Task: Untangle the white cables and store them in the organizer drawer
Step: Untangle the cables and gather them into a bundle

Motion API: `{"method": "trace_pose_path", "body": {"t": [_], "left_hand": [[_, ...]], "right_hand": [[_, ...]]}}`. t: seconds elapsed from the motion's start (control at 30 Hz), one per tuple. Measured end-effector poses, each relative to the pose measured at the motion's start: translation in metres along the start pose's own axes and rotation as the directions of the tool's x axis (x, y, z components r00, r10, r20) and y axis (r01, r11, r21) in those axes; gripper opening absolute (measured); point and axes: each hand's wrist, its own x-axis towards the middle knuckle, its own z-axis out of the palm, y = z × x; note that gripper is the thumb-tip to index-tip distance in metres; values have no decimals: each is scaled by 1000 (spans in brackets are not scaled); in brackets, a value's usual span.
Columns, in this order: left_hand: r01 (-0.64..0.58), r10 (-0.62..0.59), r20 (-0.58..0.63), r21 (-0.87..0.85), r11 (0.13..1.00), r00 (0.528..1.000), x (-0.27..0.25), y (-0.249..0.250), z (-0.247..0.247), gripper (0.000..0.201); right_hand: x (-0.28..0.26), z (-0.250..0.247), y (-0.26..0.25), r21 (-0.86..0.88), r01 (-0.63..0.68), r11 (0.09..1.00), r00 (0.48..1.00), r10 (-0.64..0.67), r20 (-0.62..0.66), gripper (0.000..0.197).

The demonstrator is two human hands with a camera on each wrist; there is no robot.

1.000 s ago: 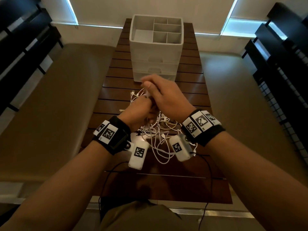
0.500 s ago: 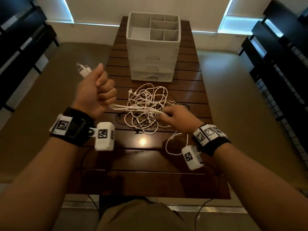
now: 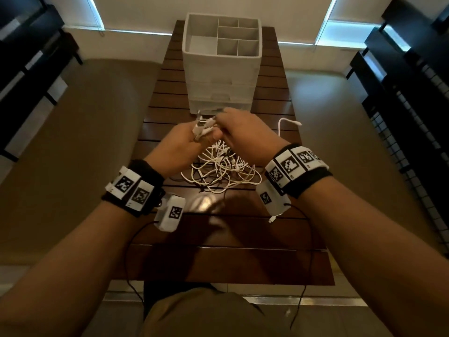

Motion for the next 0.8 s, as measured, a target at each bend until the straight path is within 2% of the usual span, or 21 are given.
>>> {"method": "trace_pose_path", "body": {"t": [0.07, 0.1, 0.17, 0.27, 0.37, 0.43, 0.47, 0.57, 0.67, 0.73, 0.8], "left_hand": [[-33, 32, 15, 35, 999, 999, 1, -2, 2, 17], [-47, 46, 22, 32, 998, 999, 1, -4, 2, 15], [-64, 63, 43, 32, 997, 997, 3, -5, 3, 21], [-43, 42, 102, 10, 999, 994, 4, -3, 5, 25], [56, -54, 30, -49, 997, 998, -1, -2, -2, 22], [120, -130, -73, -129, 984, 989, -5, -9, -13, 31], [123, -141, -85, -188, 974, 986, -8, -11, -18, 32], [110, -135, -49, -353, 929, 990, -14, -11, -19, 37], [137, -162, -29, -408, 903, 986, -18, -5, -8, 43], [151, -172, -16, -409, 900, 985, -19, -4, -2, 49], [173, -198, -21, -408, 897, 980, -23, -5, 0, 48]], "right_hand": [[0, 1, 1, 50, 15, 999, 999, -17, 40, 14], [-2, 1, 1, 84, 23, 996, 999, -27, 44, 15], [-7, 3, 3, 138, 36, 990, 999, -40, 28, 20], [-17, 4, 6, 221, -28, 975, 999, 19, 43, 19], [-31, 4, 23, 272, -77, 959, 996, 61, 67, 23], [-39, 10, 41, 238, -100, 966, 994, 88, 59, 27], [-42, 16, 50, 188, -128, 974, 991, 120, 57, 29], [-44, 39, 64, 1, -308, 951, 950, 308, 57, 29], [-32, 44, 66, -57, -433, 900, 889, 437, 136, 27], [-24, 34, 65, 37, -453, 891, 880, 440, 177, 28], [-18, 24, 68, 275, -463, 843, 885, 458, 86, 29]]}}
